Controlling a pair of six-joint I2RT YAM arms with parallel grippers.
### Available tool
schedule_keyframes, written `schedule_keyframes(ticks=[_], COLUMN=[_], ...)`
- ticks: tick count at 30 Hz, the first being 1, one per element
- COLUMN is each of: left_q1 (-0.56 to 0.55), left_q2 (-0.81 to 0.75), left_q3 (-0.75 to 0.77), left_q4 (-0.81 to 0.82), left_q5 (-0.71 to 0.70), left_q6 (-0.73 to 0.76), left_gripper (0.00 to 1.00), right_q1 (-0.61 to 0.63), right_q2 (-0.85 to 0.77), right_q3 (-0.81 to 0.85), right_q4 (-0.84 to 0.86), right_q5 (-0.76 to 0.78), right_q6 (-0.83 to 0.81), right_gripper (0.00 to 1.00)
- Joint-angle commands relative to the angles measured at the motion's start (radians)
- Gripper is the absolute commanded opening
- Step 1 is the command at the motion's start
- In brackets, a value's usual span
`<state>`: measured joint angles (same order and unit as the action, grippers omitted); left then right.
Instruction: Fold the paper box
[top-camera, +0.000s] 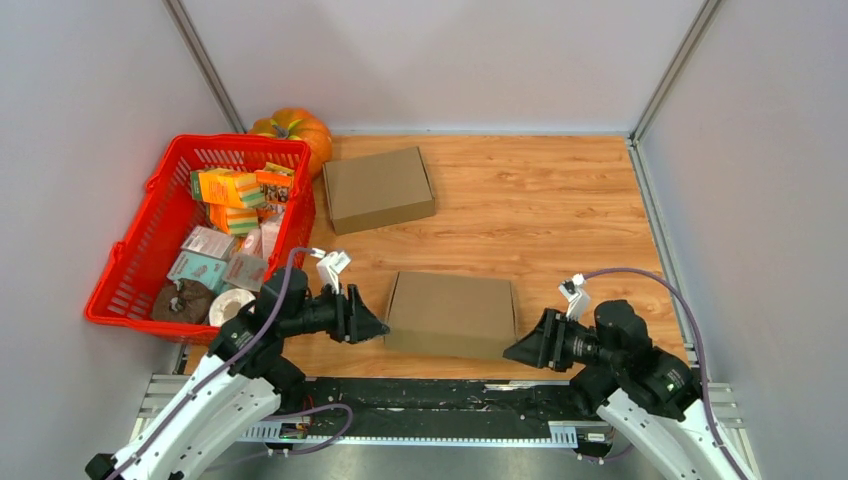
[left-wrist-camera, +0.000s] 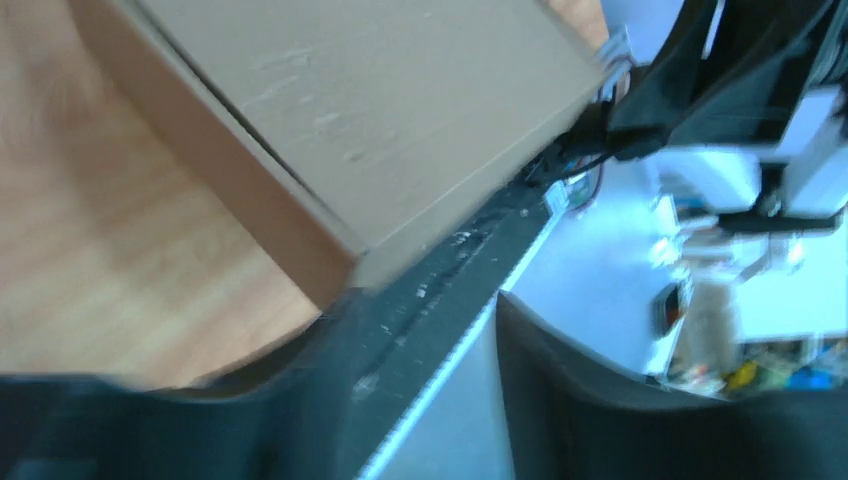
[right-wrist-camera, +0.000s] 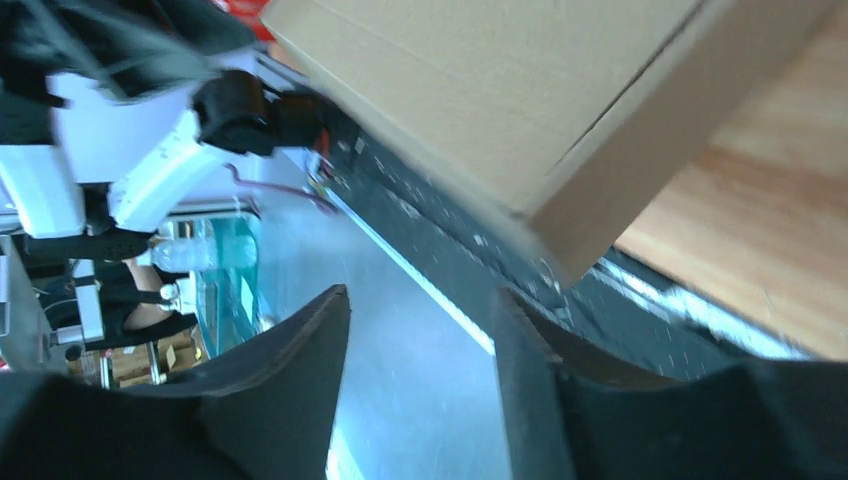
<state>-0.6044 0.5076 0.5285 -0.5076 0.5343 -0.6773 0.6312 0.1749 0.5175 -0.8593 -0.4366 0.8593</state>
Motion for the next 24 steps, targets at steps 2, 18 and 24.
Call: schedule_keyframes(ticks=[2,18,24], left_q1=[0.009,-0.093,-0.13], left_q2=[-0.075,0.934,1.192], left_q3=[0.148,0.37,0.583], left_q4=[-0.244,0.099,0.222], left_q5=[-0.083,-0.424,-0.243], left_q6=[-0.123,-0.033,-0.05], left_gripper=[0.71,0.7,0.65], right_q1=[-0.005,-0.292,-0.35], right_q2=[0.066,0.837,0.911], right_q3=[0.046,0.044,0.071], right_q4=[-0.262,0.496,0.543], right_q5=[-0.032,-0.06,0.1], right_q6=[0.021,-0.175,-0.103], right_gripper=[0.71,0.71,0.72])
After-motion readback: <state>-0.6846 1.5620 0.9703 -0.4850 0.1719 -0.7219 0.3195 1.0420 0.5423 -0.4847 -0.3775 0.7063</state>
